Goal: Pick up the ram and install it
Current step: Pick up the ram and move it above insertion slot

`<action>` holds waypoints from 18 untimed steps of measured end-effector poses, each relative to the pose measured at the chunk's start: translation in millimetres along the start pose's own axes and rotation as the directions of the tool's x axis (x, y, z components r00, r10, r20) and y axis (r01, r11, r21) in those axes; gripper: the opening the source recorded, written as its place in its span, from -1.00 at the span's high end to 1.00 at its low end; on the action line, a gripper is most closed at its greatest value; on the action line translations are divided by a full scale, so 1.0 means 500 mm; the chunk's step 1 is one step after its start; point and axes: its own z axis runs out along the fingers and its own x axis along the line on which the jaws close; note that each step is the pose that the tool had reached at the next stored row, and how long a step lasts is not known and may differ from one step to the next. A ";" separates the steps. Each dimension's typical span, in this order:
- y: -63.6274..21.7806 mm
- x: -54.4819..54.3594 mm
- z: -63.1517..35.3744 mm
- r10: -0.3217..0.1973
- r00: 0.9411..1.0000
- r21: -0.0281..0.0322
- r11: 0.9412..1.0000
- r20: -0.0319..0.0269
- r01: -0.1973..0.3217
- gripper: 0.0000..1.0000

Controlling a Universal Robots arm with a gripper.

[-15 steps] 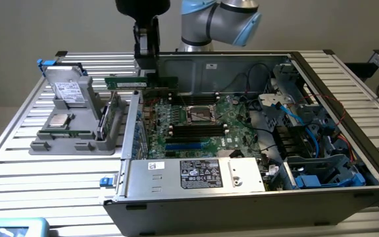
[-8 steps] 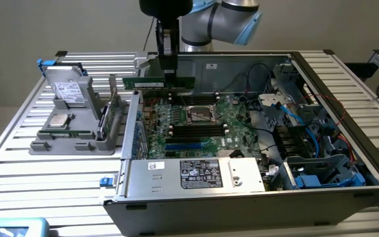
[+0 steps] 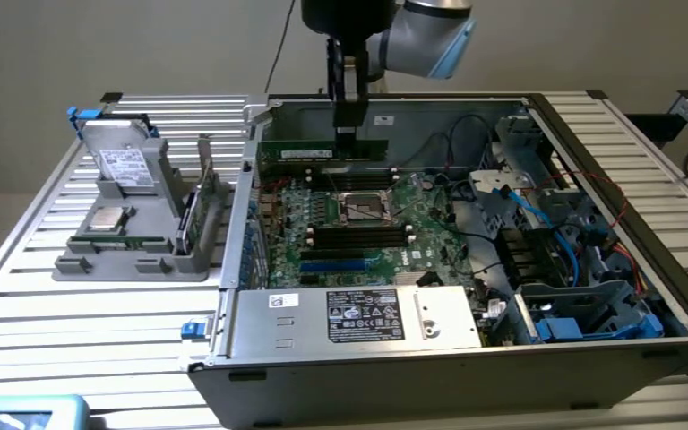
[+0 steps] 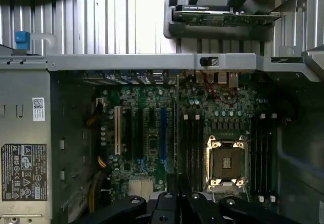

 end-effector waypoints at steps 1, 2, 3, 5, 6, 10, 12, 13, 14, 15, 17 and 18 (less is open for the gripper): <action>-0.009 -0.004 0.002 0.000 1.000 0.000 1.000 0.000 0.000 0.76; -0.017 -0.009 0.004 0.000 1.000 0.001 1.000 -0.001 0.000 0.76; -0.023 -0.016 0.007 0.000 1.000 0.001 1.000 -0.002 0.000 0.76; -0.034 -0.028 0.010 0.000 1.000 0.002 1.000 -0.003 0.000 0.76; -0.038 -0.034 0.011 0.000 1.000 0.003 1.000 -0.004 0.000 0.76; -0.053 -0.051 0.015 0.000 1.000 0.009 1.000 -0.006 0.000 0.76; -0.061 -0.057 0.017 0.000 1.000 0.011 1.000 -0.006 0.000 0.76; -0.064 -0.059 0.018 0.000 1.000 0.011 1.000 -0.006 0.000 0.76; -0.066 -0.061 0.019 0.001 1.000 0.011 1.000 -0.006 -0.001 0.76; -0.067 -0.062 0.021 0.002 1.000 0.011 1.000 -0.006 -0.002 0.76; -0.069 -0.063 0.026 0.004 1.000 0.011 1.000 -0.003 -0.004 0.76; -0.069 -0.063 0.027 0.005 1.000 0.011 1.000 0.000 -0.005 0.76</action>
